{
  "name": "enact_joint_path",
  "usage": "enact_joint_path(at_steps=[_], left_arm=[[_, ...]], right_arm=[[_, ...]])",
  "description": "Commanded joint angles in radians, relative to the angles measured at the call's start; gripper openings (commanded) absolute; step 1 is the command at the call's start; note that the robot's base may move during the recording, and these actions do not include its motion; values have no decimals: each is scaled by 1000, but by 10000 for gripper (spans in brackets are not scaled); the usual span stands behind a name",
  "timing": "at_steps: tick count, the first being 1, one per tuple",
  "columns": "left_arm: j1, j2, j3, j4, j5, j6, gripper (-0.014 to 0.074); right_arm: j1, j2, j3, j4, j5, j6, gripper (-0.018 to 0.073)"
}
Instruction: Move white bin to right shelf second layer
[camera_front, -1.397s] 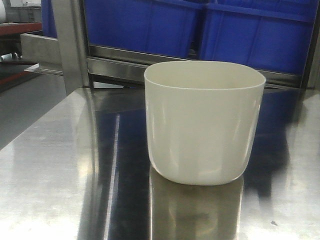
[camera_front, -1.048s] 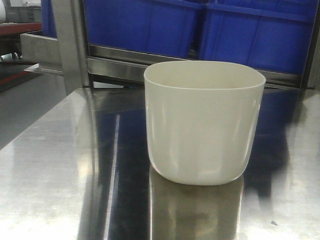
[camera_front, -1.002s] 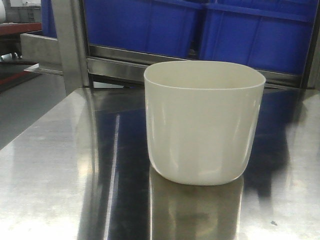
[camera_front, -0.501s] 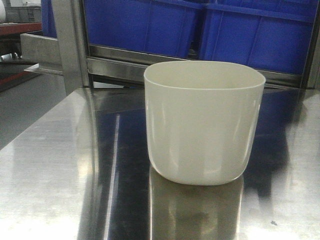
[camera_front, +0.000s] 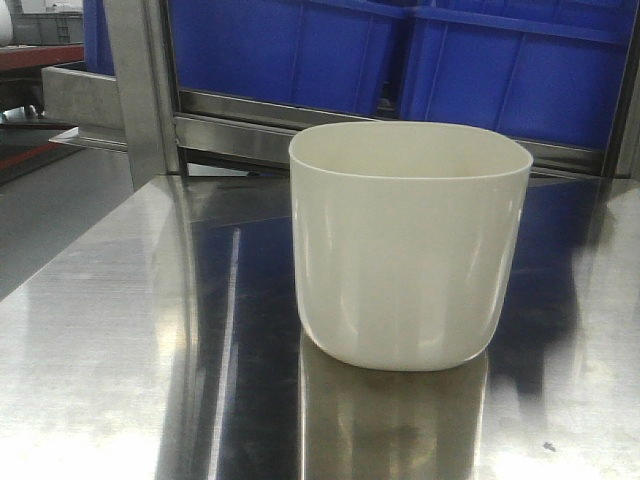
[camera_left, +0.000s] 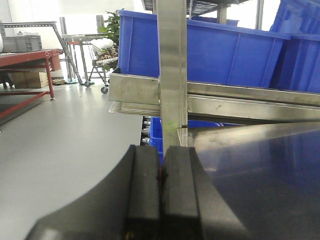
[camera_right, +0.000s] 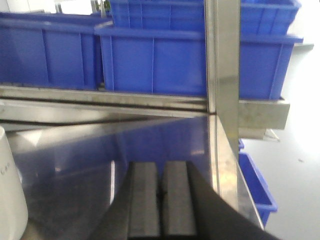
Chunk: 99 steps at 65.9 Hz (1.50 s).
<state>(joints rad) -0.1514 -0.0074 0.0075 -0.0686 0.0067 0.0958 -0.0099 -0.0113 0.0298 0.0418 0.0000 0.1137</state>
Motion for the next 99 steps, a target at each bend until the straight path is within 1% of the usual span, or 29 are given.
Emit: enact_joint_path(at_steps=[1,6,15,24,28,42,50,55,61,67,71,76,81,89,92,94,99], left_arm=[[-2,-13,33,-5,-87,-7,85],[-2,-13,33,-5,-87,-7,85],[-2,-13,33,-5,-87,-7,85],[-2,-13,33,-5,-87,-7,85],[-2,-13,33,-5,-87,-7,85],[-2,-13,33,-5,-87,-7,85],[-2,-13,33,-5,-87,-7,85],[-2,-13,33,-5,-87,-7,85],[-2,-13,33,-5,-87,-7,85],[-2,-13,33,-5,-87,-7,85],[-2,-13,33,-5,-87,-7,85],[-2,-13,33,-5,-87,-7,85],[-2,-13,33,-5,-87,-7,85],[-2,-13,33,-5,-87,-7,85],[-2,-13,33,-5,-87,-7,85],[-2,-13,33,-5,-87,-7,85],[-2,-13,33,-5,-87,-7,85]], right_arm=[[-4,-19,-16,-10,-127,-7,24],[-3,-9,-16,-9,-123,-6,24],[-3,101,-43,-9,-106,-6,24],[-3,288,-161,-9,-91,-6,24],[-3,373,-251,-9,-61,-6,24],[-3,671,-672,-10,172,-8,24],[10,825,-855,-10,278,-8,24],[47,927,-987,-10,388,-8,24],[115,1051,-1123,4,574,-8,24],[194,1141,-1226,10,716,-8,24],[242,1191,-1274,10,782,-8,24],[297,1240,-1305,10,824,-8,24],[327,1268,-1306,10,829,-8,24],[349,1296,-1305,10,840,-8,29],[357,1303,-1305,10,845,-9,60],[361,1304,-1305,12,850,-24,109],[368,1304,-1305,12,854,-57,267]])
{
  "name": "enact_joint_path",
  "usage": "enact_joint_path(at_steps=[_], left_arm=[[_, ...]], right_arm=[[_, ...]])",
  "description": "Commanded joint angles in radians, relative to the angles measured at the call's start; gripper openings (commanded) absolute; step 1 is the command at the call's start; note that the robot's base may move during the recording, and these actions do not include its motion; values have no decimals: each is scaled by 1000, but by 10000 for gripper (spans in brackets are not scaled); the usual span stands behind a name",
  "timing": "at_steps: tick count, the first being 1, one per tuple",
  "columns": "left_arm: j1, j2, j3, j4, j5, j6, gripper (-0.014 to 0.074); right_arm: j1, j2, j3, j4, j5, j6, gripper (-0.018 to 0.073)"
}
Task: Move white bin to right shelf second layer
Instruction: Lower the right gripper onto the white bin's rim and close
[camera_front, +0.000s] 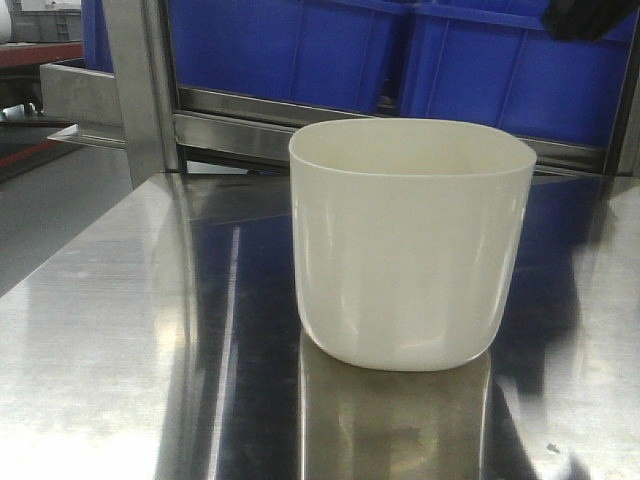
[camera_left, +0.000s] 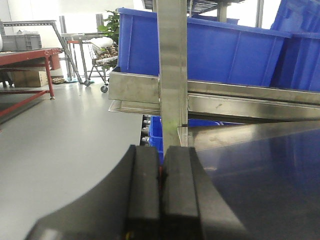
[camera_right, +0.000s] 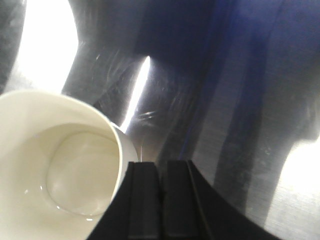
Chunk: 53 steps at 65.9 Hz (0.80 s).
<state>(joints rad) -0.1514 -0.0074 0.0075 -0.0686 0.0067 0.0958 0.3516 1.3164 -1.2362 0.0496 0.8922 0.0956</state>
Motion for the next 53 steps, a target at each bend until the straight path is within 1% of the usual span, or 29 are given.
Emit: enact_joint_path(at_steps=[1,3,5,8,19,27,53], left_arm=[[-2,-13,33,-5,-87,-7,85],[-2,-13,33,-5,-87,-7,85],[-2,-13,33,-5,-87,-7,85],[-2,-13,33,-5,-87,-7,85],[-2,-13,33,-5,-87,-7,85],[-2,-13,33,-5,-87,-7,85],[-2,-13,33,-5,-87,-7,85]], right_arm=[[7,-24,-39,4,-35,-44,297],[7,-24,-39,5,-30,-47,366],[7,-24,-39,6,-25,-47,415],[7,-24,-39,9,-20,-47,440],[7,-22,-38,76,-19,-47,414],[7,0,-38,128,-16,-47,412],[7,103,-38,134,23,-47,412]])
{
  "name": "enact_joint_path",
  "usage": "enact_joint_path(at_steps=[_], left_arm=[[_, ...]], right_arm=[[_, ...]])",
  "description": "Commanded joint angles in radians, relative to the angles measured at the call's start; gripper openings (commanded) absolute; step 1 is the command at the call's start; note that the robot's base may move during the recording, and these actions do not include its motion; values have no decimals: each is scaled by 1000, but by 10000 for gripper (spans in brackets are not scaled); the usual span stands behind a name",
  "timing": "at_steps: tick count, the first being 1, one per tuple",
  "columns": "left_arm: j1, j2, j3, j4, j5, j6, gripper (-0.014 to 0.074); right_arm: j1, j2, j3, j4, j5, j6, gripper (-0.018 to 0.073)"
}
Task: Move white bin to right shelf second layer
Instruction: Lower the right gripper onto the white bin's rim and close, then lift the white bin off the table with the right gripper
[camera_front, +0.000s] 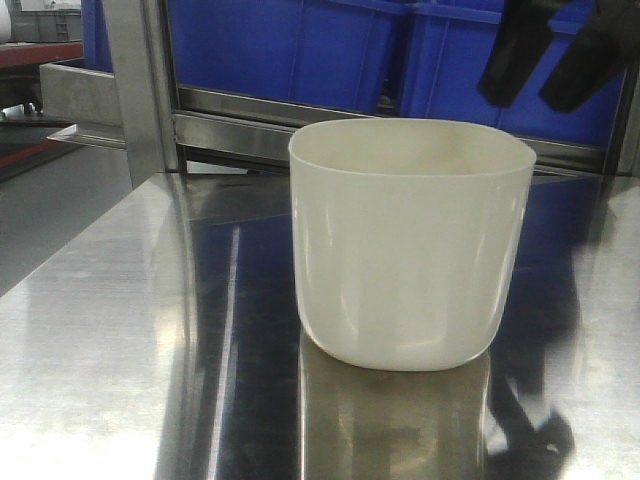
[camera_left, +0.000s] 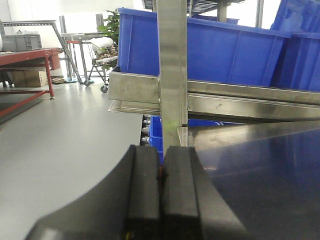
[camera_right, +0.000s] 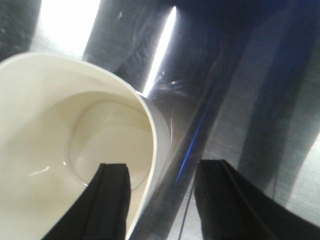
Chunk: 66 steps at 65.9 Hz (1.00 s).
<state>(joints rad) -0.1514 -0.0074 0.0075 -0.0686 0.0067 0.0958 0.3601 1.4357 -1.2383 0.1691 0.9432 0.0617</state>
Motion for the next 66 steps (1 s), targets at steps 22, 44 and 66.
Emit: enact_joint_path(at_steps=[22,44,66], left_arm=[[-2,-13,33,-5,-87,-7,85],[-2,-13,33,-5,-87,-7,85],[-2,-13,33,-5,-87,-7,85]], right_arm=[[41,64,-36,21,-30,-13,412],[49,154,-36,21,-24,-12,412],[49,191,-36,21,-34,-12,175]])
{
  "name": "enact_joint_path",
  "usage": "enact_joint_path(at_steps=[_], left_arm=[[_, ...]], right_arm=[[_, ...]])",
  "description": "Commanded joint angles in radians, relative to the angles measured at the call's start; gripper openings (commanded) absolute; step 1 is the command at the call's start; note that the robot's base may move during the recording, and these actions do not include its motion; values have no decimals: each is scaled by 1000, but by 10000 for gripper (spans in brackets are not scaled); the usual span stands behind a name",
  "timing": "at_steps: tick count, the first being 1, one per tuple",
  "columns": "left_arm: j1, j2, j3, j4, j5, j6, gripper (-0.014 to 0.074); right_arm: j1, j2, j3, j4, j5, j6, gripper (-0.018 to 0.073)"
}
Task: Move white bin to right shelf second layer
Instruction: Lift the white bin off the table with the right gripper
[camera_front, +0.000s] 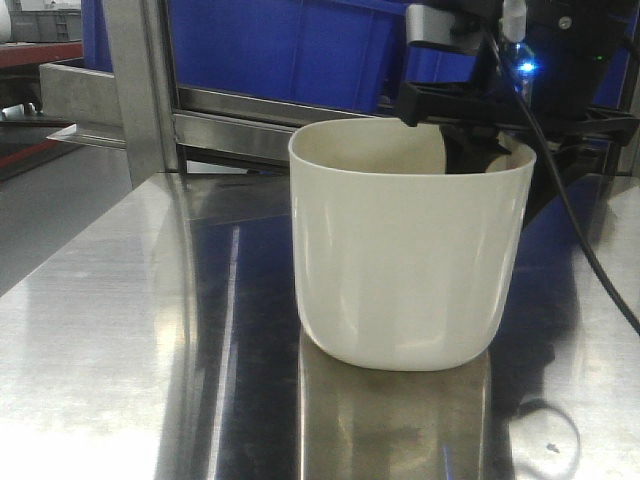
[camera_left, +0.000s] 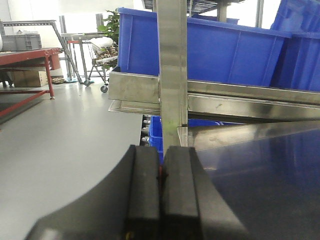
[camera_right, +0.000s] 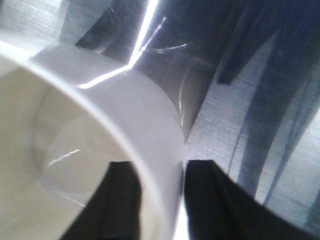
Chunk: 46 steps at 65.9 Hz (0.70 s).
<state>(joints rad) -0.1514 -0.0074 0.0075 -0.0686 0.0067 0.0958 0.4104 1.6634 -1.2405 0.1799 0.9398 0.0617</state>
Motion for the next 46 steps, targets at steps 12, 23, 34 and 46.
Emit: enact_joint_path(at_steps=[12,23,34,46], left_arm=[[-2,-13,33,-5,-87,-7,85],[-2,-13,33,-5,-87,-7,85],[-2,-13,33,-5,-87,-7,85],[-2,-13,33,-5,-87,-7,85]], right_arm=[[-1,-64,-35,9,-88,-12,27],[-1,-153,-35,-8,-196,-12,24],[-6,-284,-32,-62,-278,-12,24],[-22,-433,2,-141,-367,-12,24]])
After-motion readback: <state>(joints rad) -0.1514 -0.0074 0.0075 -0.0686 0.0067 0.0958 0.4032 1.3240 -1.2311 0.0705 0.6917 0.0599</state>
